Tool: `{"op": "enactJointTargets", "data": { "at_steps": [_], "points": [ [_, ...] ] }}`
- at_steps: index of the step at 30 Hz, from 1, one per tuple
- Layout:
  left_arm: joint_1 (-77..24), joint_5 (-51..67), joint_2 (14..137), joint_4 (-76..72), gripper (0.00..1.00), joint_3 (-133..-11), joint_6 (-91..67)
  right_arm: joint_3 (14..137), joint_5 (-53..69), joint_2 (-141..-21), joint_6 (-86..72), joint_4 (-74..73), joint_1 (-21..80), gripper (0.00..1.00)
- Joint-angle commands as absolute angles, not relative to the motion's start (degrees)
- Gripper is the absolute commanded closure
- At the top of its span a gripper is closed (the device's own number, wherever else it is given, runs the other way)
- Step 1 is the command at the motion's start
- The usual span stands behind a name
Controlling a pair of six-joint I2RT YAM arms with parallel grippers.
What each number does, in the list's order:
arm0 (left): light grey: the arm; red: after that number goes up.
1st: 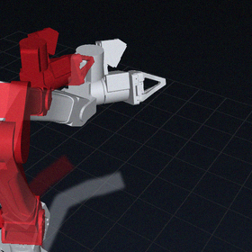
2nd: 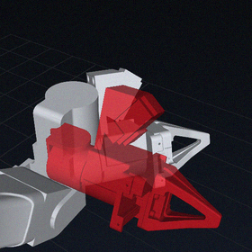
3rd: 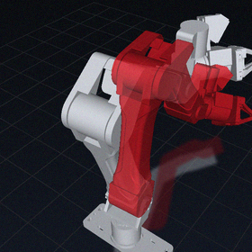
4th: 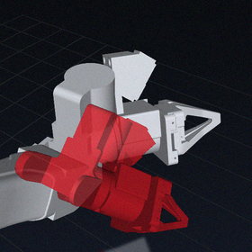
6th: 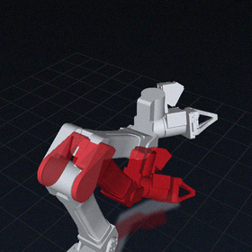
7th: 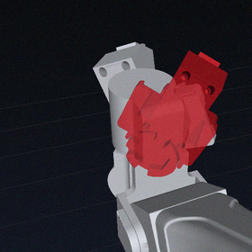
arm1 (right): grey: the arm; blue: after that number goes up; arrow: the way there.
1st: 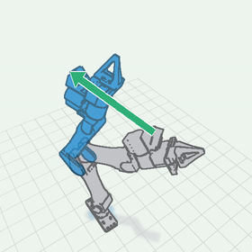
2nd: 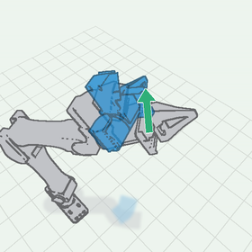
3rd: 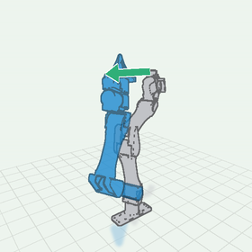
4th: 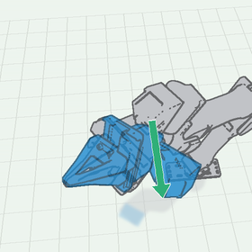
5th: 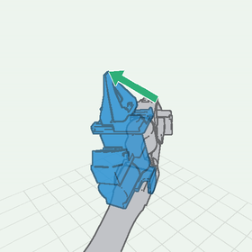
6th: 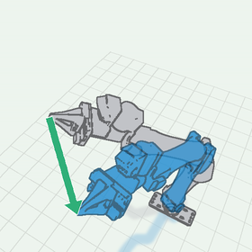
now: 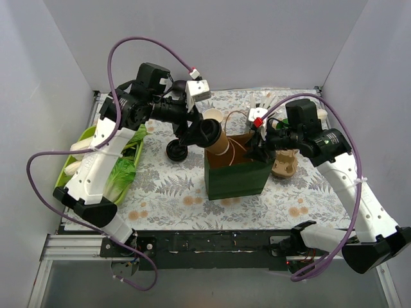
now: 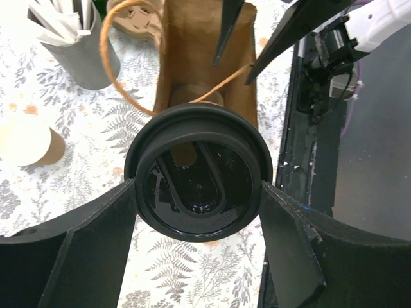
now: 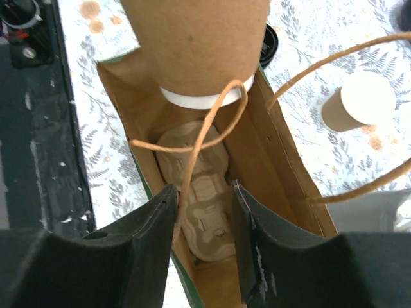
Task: Pack the takeout coffee
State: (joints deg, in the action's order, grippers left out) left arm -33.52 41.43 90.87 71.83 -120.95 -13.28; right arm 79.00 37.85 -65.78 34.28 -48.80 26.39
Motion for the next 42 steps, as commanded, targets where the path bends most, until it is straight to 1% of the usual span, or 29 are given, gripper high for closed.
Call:
{"op": "enactJointTargets", "data": {
  "at_steps": [1, 2, 4, 5, 6, 10, 14, 15, 18, 24, 28, 34, 38, 42],
  "points": [
    [-33.7, 37.6, 86.6, 70.7, 1.0, -121.8, -11.5, 80.3, 43.1, -65.3, 30.7, -45.1, 26.8, 0.56],
    [-33.7, 36.8, 86.0, 70.2, 1.0, -121.6, -11.9, 80.5, 43.5, -65.6, 30.5, -45.1, 26.8, 0.61],
    [-33.7, 36.6, 85.6, 70.0, 1.0, -121.8, -12.8, 81.6, 45.1, -66.0, 30.1, -45.2, 26.8, 0.83],
    [-33.7, 36.2, 85.5, 69.7, 1.0, -122.5, -13.8, 82.8, 45.5, -66.0, 30.0, -45.3, 26.8, 0.97],
    [-33.7, 36.3, 85.5, 69.7, 1.0, -123.1, -14.9, 83.3, 46.4, -65.9, 30.2, -45.6, 26.7, 0.99],
    [-33.7, 38.8, 87.1, 69.3, 1.0, -125.9, -16.9, 83.1, 48.5, -62.2, 37.0, -48.9, 27.3, 0.99],
    [-33.7, 44.3, 89.3, 69.3, 1.0, -127.4, -17.8, 78.0, 48.6, -56.9, 44.0, -48.7, 28.1, 0.99],
    [-33.7, 47.2, 89.7, 69.3, 1.0, -127.7, -17.9, 76.1, 48.1, -56.1, 45.3, -48.8, 28.4, 0.99],
    [-33.8, 50.0, 91.1, 68.8, 1.0, -126.7, -19.5, 75.1, 47.6, -54.3, 50.3, -50.3, 29.0, 0.99],
    [-34.7, 54.0, 92.5, 68.5, 1.0, -123.9, -17.3, 72.7, 45.4, -51.8, 60.3, -54.5, 30.6, 0.99],
    [-36.1, 55.9, 94.4, 70.4, 1.0, -125.5, -16.2, 71.2, 44.7, -50.0, 62.0, -54.5, 31.0, 0.99],
    [-39.6, 56.9, 97.1, 75.0, 1.0, -126.4, -11.3, 71.2, 45.4, -50.4, 62.1, -54.3, 32.0, 0.99],
    [-40.1, 56.3, 97.6, 72.6, 1.0, -124.3, -11.2, 72.2, 45.3, -50.8, 64.1, -55.8, 33.7, 0.99],
    [-40.0, 57.2, 99.0, 71.0, 1.0, -124.4, -11.9, 73.1, 44.0, -50.4, 69.3, -60.2, 36.5, 0.99]
  ]
}}
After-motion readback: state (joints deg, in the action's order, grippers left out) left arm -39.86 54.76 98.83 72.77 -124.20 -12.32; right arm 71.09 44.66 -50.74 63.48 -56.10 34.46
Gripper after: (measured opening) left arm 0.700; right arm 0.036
